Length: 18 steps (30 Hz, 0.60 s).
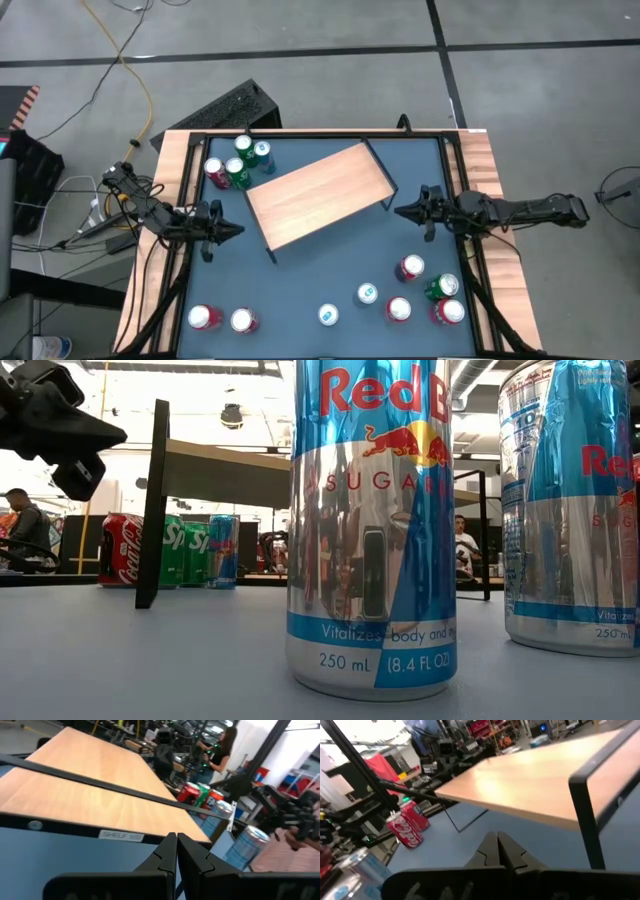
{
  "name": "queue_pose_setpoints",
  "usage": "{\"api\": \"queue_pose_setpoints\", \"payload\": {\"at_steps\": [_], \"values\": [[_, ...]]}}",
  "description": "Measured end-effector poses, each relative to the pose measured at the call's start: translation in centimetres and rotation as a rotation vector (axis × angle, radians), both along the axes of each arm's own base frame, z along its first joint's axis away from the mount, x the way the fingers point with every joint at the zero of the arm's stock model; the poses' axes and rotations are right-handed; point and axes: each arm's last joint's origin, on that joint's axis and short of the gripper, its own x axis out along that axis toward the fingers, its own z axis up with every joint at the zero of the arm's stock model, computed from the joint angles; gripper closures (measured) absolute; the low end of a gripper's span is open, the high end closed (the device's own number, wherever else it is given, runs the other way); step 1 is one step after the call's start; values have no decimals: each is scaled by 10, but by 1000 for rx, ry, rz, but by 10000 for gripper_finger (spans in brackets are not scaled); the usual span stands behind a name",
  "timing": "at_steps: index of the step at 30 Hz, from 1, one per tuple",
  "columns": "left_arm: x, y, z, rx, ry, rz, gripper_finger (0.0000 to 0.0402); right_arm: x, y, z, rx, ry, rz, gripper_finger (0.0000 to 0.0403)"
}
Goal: Place canned beverage on shelf
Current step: Put the middle red white soda can on the shelf
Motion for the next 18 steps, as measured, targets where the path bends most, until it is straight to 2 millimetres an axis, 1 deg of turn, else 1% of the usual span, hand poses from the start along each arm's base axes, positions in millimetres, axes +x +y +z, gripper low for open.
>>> {"api": "queue_pose_setpoints", "payload": {"at_steps": [7,13,18], "values": [[0,1,2,-23,-19,17,401,0,0,7,0,-72,0,403],[0,1,5,-48,-43,32,401,0,0,8,0,-75,-8,403],[-1,4,5,-60,-44,114,401,0,-1,11,-25,-104,-34,403]]}}
